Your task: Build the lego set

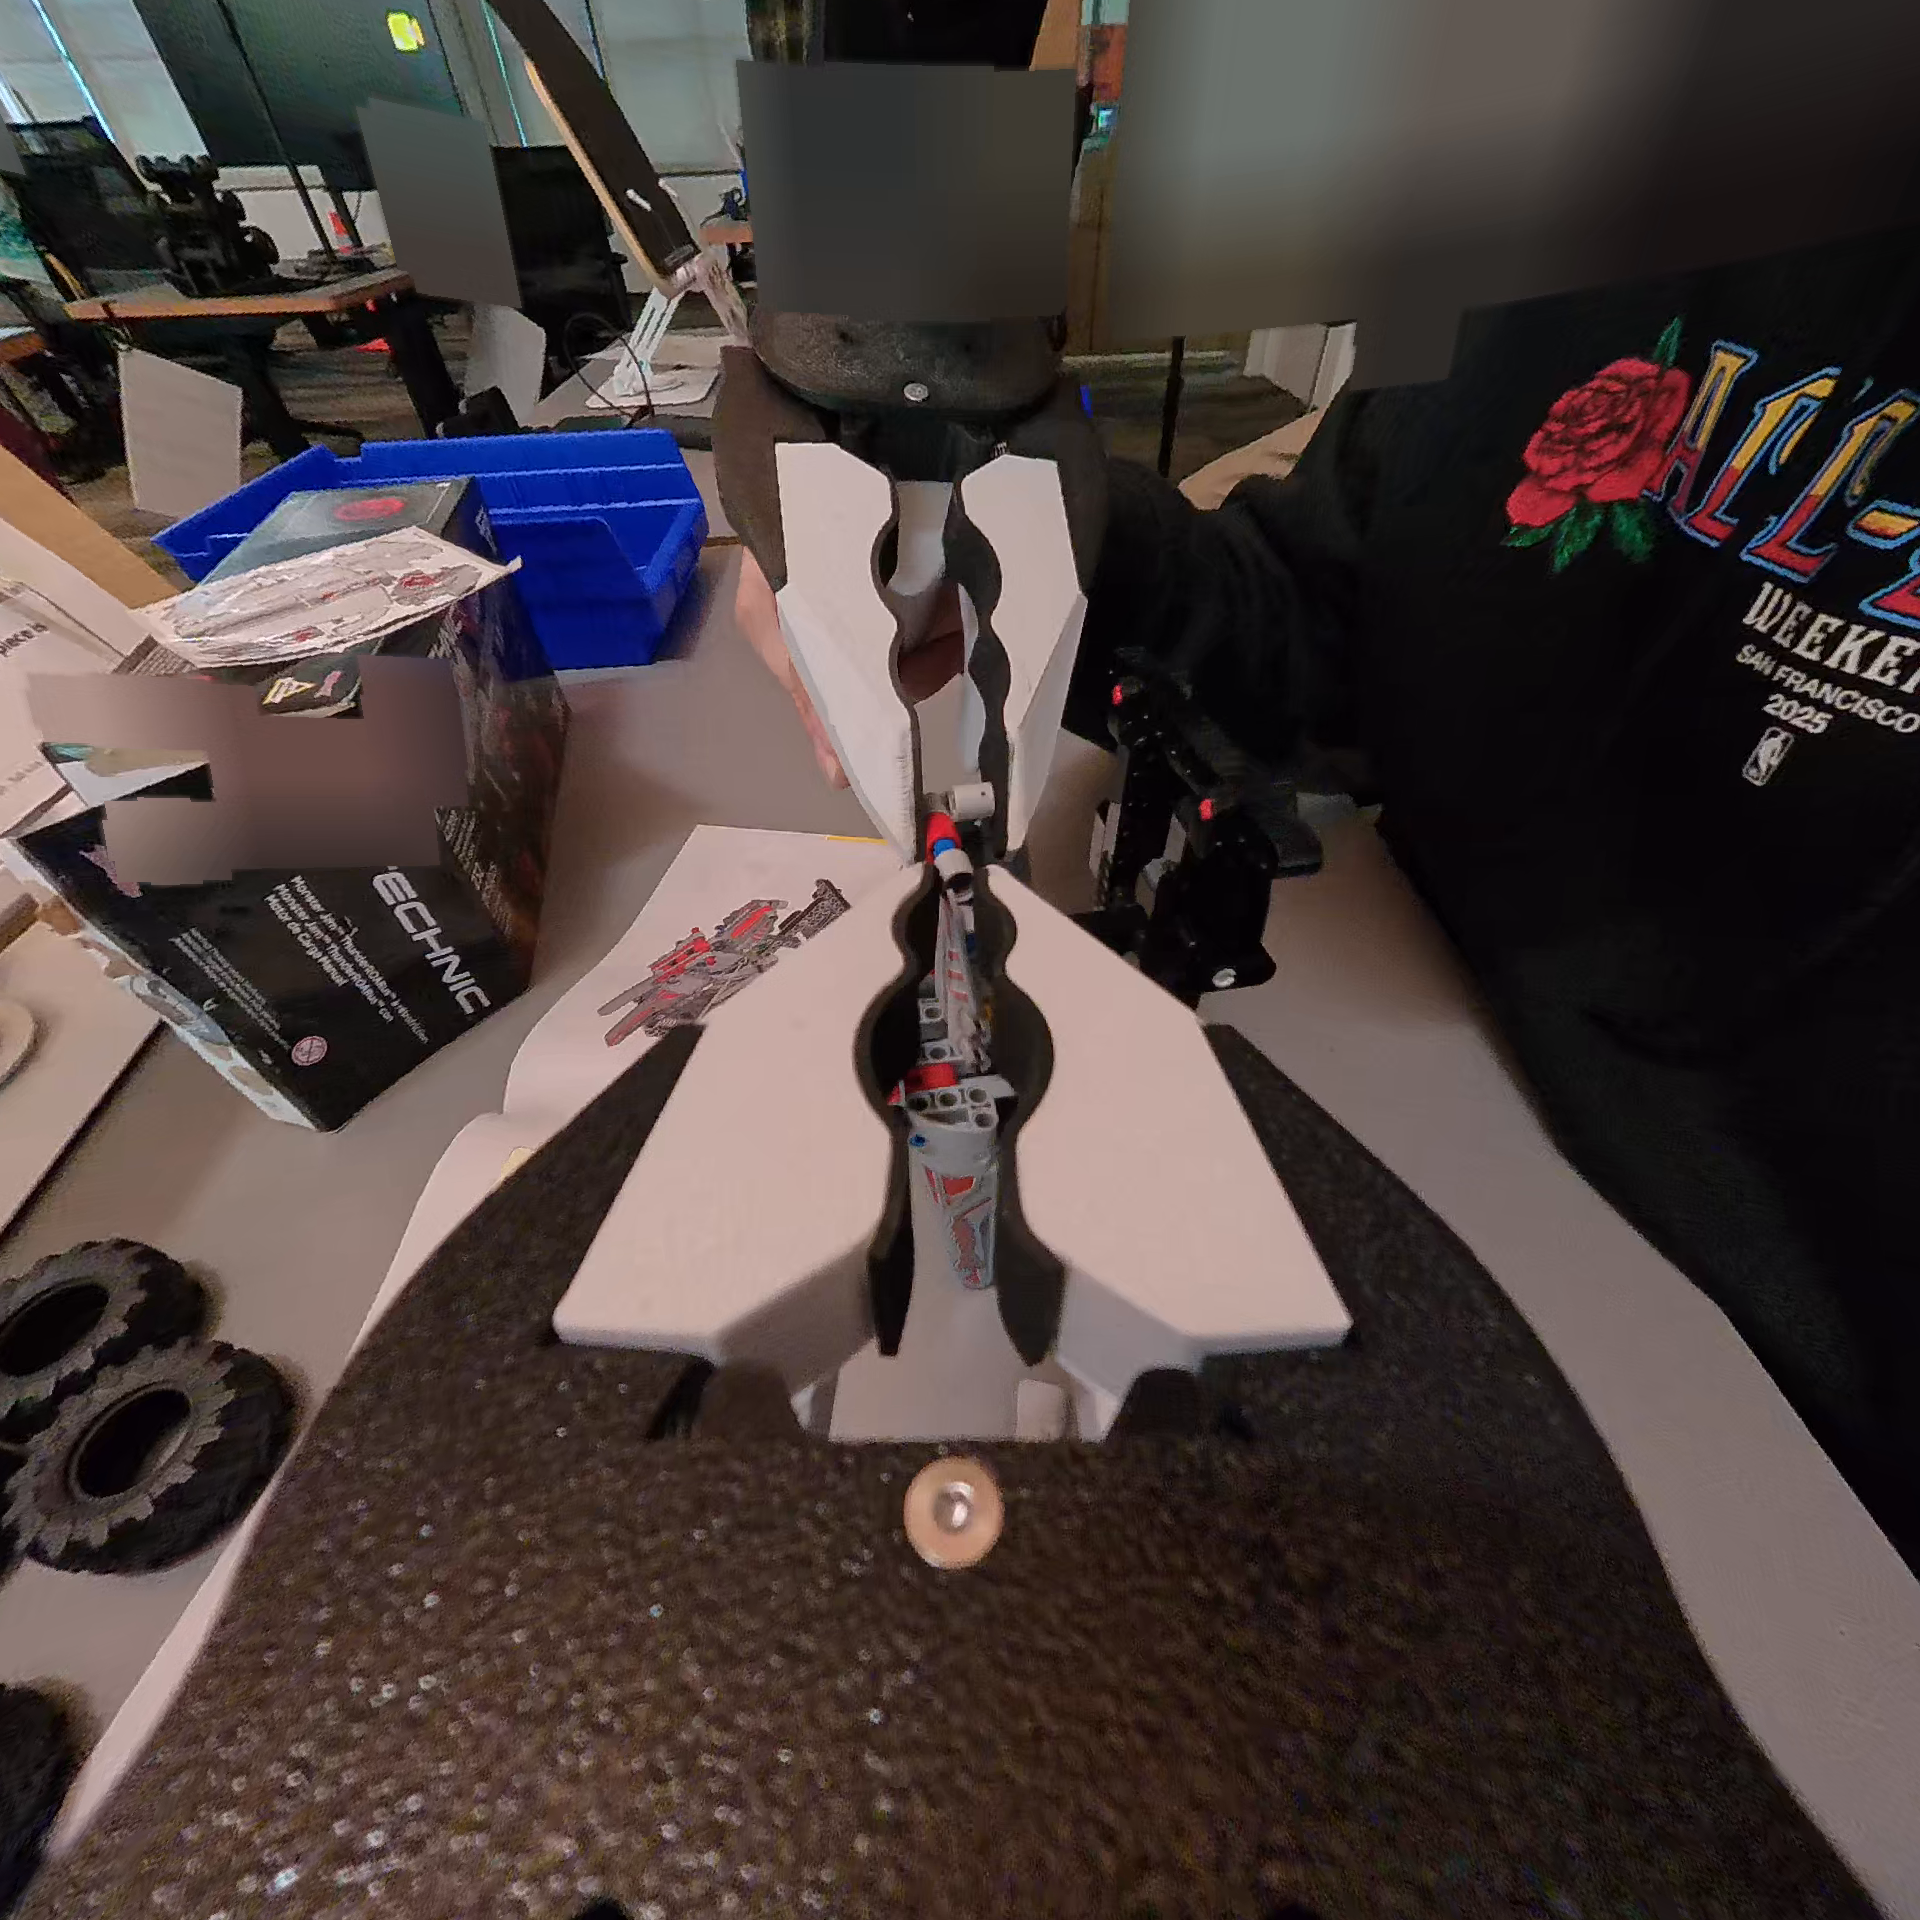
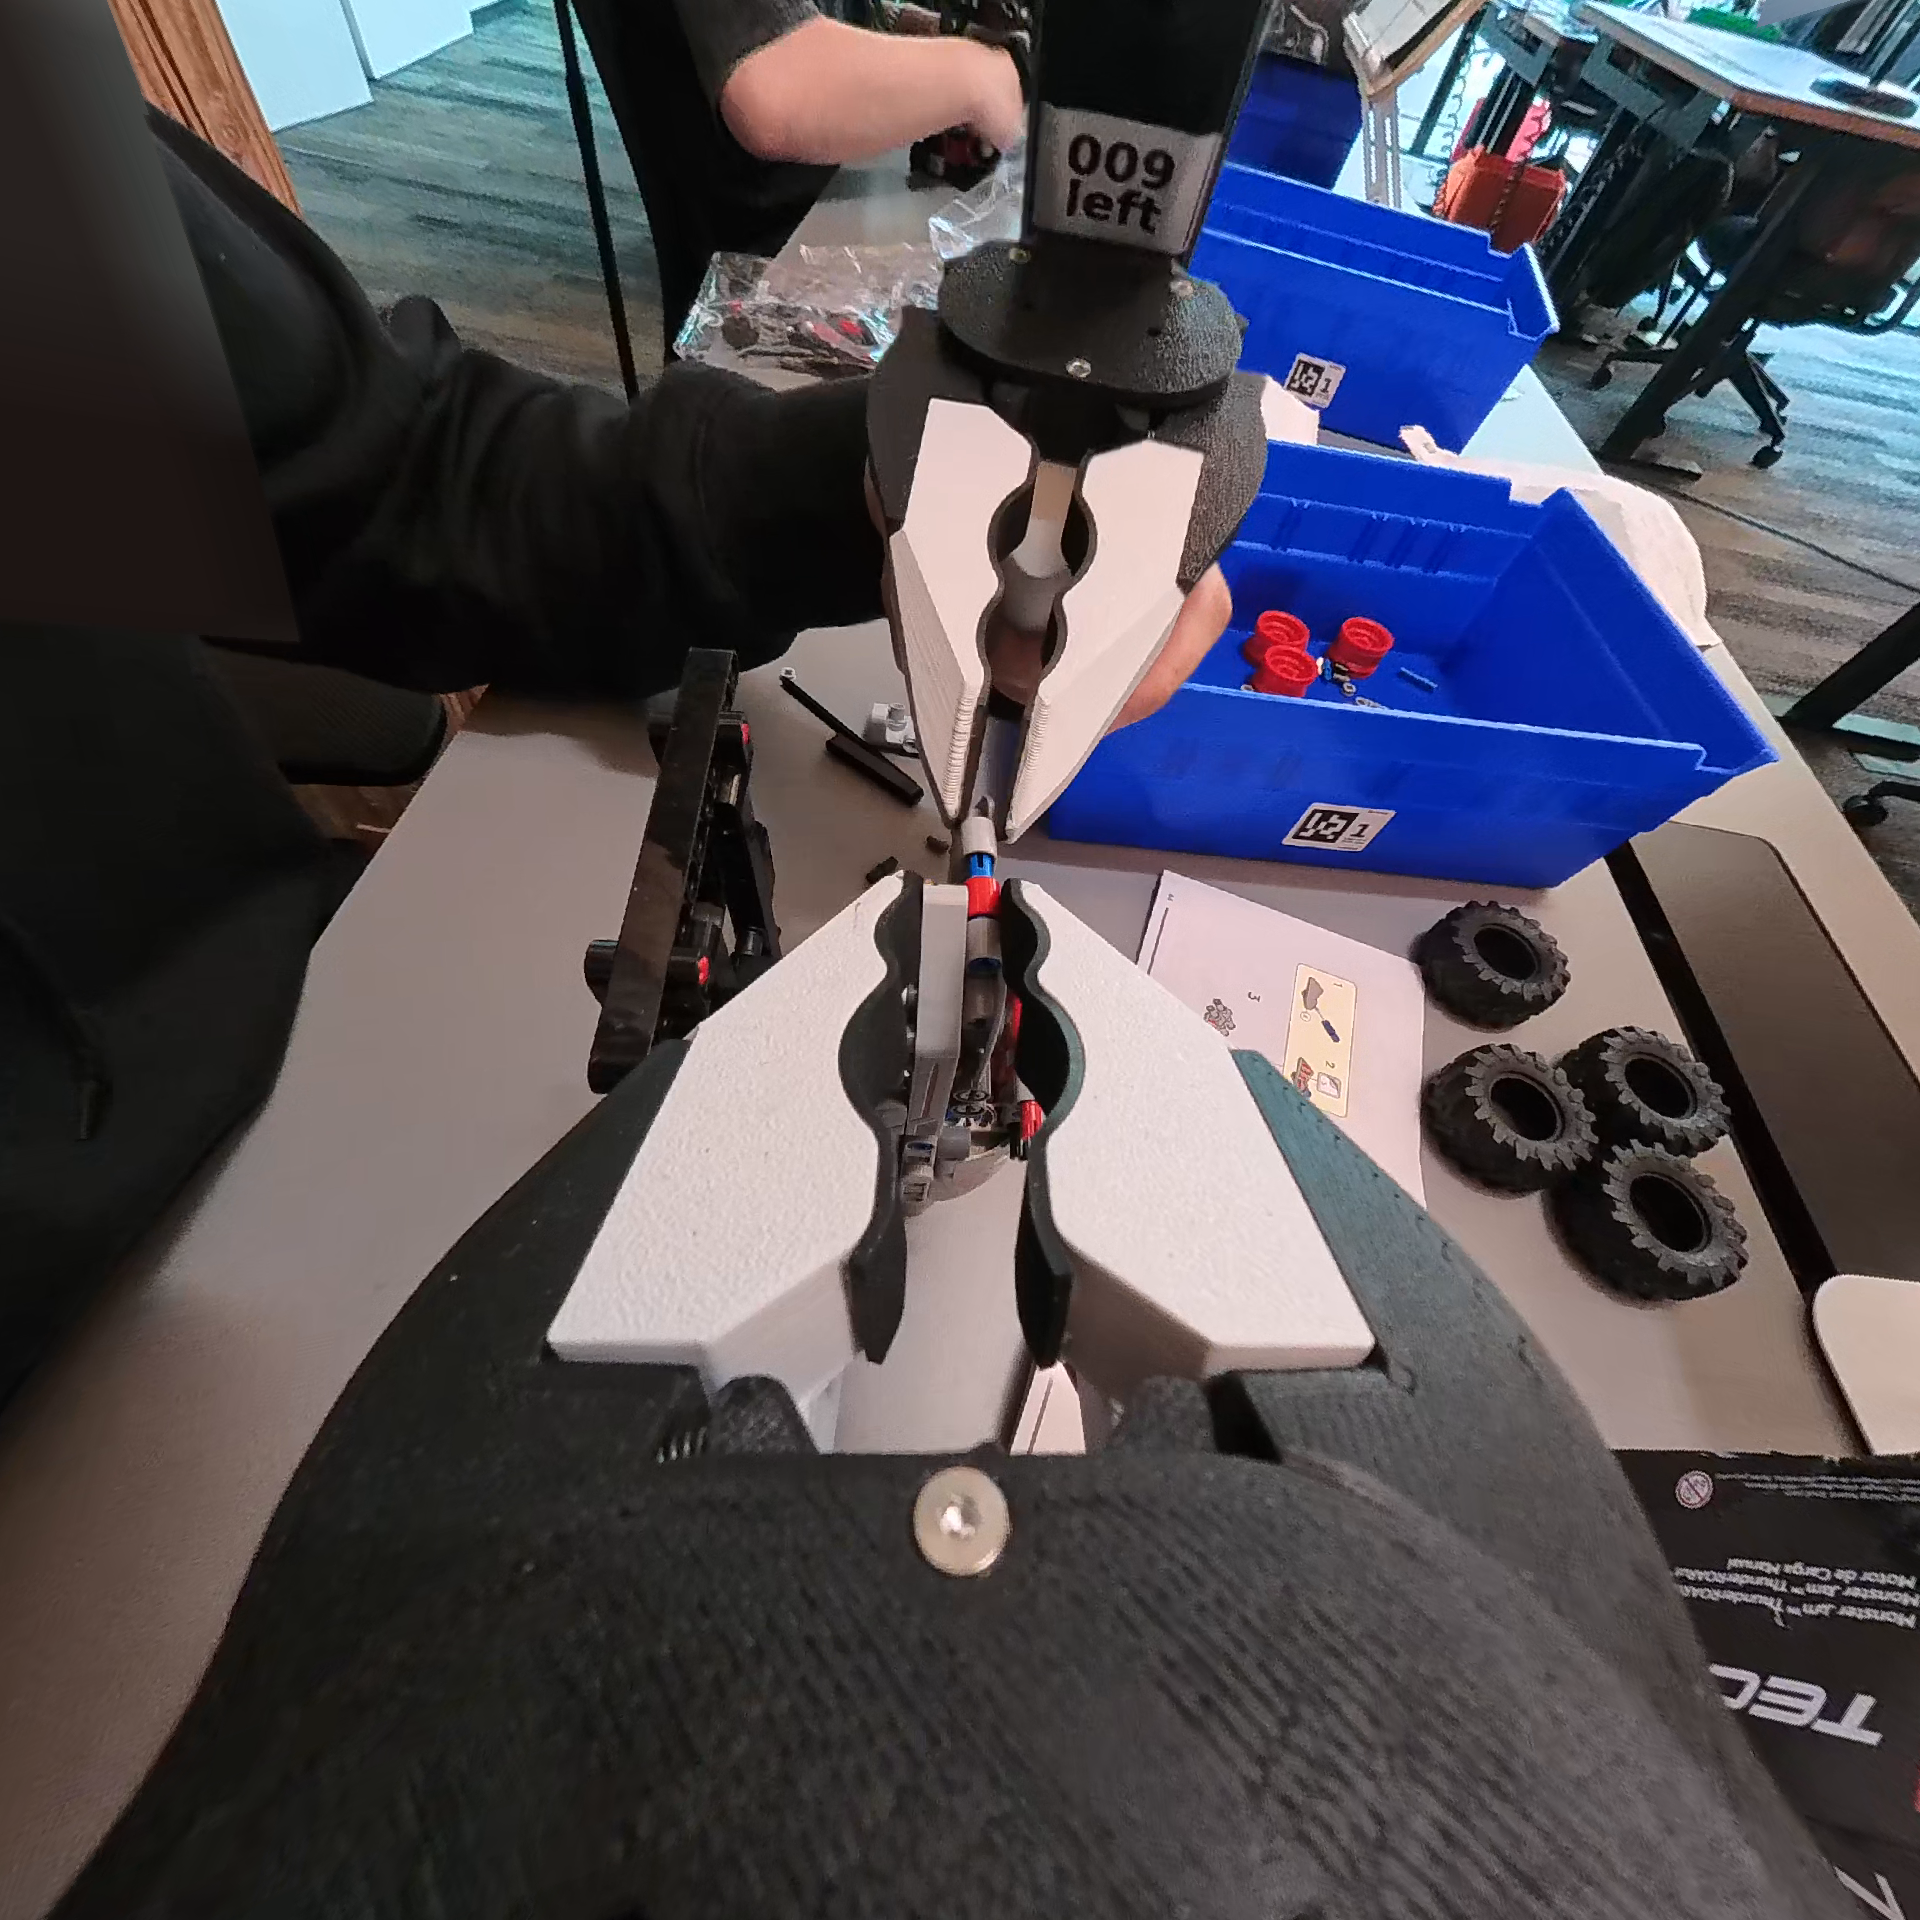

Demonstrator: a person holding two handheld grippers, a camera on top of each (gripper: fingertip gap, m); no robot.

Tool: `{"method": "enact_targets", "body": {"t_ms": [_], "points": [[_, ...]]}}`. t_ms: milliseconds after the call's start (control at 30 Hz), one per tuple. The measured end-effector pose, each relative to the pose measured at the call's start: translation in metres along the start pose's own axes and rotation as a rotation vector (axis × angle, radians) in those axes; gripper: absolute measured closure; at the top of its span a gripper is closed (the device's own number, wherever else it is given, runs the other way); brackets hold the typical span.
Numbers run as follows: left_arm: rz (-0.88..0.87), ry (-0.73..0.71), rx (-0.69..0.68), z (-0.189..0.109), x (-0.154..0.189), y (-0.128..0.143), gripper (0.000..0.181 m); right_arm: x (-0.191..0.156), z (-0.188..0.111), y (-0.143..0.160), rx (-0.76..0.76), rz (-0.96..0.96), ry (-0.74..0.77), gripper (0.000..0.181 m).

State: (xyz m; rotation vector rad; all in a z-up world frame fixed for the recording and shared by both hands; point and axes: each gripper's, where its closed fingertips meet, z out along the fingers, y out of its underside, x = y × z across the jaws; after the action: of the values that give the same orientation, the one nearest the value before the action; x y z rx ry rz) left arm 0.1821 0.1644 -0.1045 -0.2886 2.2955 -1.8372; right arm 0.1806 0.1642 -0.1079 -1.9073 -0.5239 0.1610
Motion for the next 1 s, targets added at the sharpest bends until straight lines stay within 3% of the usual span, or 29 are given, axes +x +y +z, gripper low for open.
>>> {"method": "enact_targets", "body": {"t_ms": [167, 333, 567, 833, 1000], "points": [[-0.015, -0.06, -0.033, -0.0006, -0.0034, 0.0019, 0.179, 0.0026, 0.0005, 0.0007, 0.0, 0.003, 0.009, 0.168], [-0.18, -0.062, 0.007, 0.0002, -0.0058, 0.0014, 0.179, 0.0039, 0.0006, 0.0012, 0.008, 0.011, 0.01, 0.167], [-0.209, -0.077, -0.065, 0.0012, -0.0031, 0.0011, 0.179, 0.0019, 0.0011, 0.0009, 0.0, 0.001, 0.006, 0.167], [-0.183, 0.067, -0.034, 0.0028, -0.0014, 0.0006, 0.179, 0.0002, -0.0001, 0.0009, 0.028, -0.008, -0.057, 0.167], [-0.07, 0.141, -0.017, 0.003, -0.0001, -0.0005, 0.181, -0.0019, -0.0031, 0.0013, 0.051, -0.003, -0.105, 0.167]]}}
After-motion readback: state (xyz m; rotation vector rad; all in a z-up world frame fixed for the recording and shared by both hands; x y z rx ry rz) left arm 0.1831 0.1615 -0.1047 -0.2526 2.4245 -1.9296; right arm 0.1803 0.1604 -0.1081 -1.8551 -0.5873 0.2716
